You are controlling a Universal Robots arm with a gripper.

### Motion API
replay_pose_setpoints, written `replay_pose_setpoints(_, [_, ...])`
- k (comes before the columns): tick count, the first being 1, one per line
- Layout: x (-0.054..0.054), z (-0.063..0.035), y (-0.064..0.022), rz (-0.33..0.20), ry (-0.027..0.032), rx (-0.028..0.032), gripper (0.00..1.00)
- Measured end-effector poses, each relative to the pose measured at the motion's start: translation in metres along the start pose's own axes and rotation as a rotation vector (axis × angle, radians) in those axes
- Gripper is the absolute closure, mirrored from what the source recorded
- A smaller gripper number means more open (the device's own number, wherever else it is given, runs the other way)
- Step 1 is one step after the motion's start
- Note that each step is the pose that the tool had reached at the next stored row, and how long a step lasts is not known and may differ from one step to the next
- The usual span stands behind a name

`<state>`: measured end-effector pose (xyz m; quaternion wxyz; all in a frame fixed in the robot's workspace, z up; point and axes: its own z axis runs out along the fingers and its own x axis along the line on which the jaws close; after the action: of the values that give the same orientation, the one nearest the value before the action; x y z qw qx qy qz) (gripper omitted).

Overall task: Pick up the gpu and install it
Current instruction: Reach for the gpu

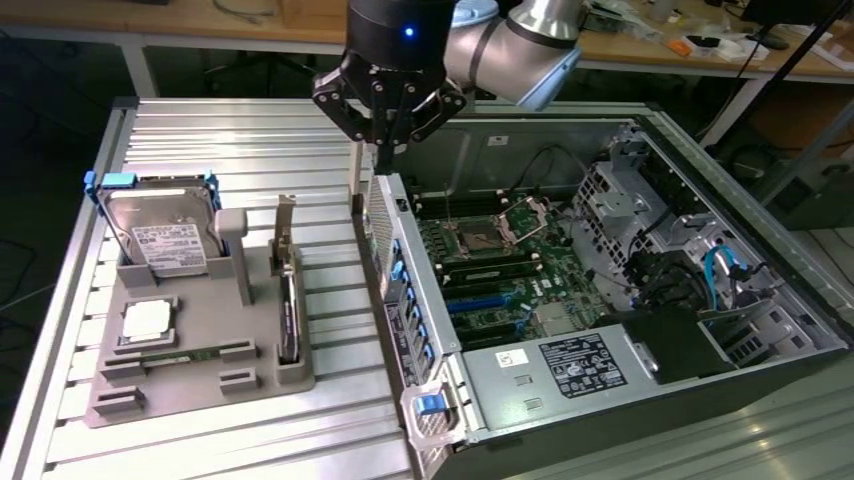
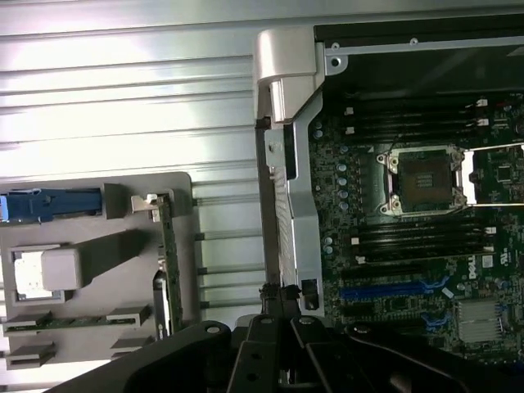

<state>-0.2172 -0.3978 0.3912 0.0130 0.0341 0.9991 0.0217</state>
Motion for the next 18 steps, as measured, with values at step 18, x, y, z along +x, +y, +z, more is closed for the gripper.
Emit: replay_pose_setpoints(18, [0.054, 0.0002, -0.0037, -0.013, 0.0006, -0.0003, 0.89])
